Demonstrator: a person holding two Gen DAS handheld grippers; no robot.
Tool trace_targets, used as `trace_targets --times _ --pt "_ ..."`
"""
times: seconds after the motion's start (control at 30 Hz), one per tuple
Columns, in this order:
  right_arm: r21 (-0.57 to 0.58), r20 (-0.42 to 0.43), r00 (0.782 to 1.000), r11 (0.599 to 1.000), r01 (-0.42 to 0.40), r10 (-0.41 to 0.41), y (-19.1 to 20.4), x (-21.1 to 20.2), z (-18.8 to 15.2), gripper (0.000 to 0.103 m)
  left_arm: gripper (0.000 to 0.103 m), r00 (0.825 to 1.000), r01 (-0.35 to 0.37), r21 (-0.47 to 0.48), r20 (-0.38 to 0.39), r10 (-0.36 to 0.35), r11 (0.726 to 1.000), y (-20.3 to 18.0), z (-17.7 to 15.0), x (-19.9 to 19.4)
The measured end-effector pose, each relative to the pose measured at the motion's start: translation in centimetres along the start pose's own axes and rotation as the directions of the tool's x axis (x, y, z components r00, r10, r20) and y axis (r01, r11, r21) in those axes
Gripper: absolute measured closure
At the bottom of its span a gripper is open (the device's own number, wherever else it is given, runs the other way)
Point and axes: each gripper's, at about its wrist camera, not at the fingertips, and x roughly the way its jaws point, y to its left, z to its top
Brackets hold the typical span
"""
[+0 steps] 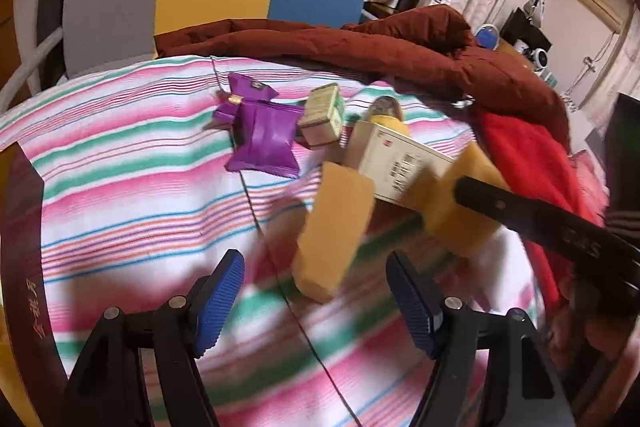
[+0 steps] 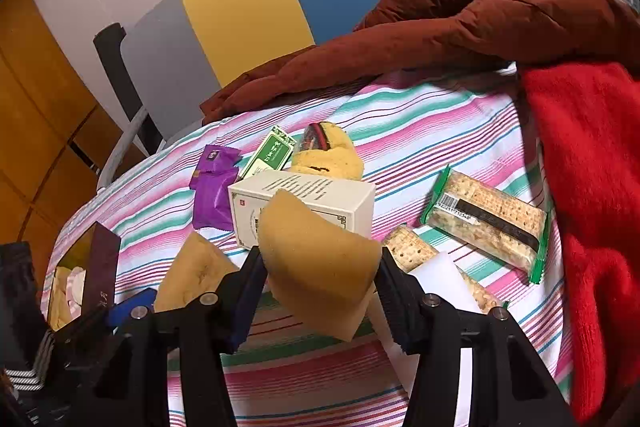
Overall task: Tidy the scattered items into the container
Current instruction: 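Grasp a tan sponge with the right gripper while the left gripper grasps another tan sponge, then carry both tan sponges over the gold tin and open both grippers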
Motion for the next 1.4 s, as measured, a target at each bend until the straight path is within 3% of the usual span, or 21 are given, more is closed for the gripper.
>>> trace_targets --times 0.17,0.27,0.47,0.73,1.4 --pt "0.011 0.002 1.000 1.000 -0.003 0.003 -0.1 0.0 0.1 0.048 0.034 1.000 0.008 0.036 -0.014 -0.008 0.999 -0.2 0.2 1.8" --pt "0.008 0.003 1.000 1.000 -0.002 0.002 -0.1 0.0 0.0 0.048 0.069 0.999 0.048 0.046 -0.015 -0.047 0.998 -0.5 0.0 2.6" --pt "0.012 0.006 1.000 1.000 -0.006 0.006 -0.2 0.0 0.0 0.048 0.072 0.998 0.031 0.072 0.049 -0.034 0.997 -0.7 -1.6 1.7" --pt "-0.027 0.014 1.000 0.999 -0.026 0.027 0.6 -0.2 -0.1 0.048 0.073 0.995 0.063 -0.042 0.082 -0.059 0.997 1.3 -3.4 -0.3" --pt "-0.161 -0.005 0.997 0.984 -0.078 0.078 3.9 0.0 -1.4 0.048 0.074 0.976 0.084 -0.103 0.209 -0.061 0.991 5.2 -8.3 -8.9"
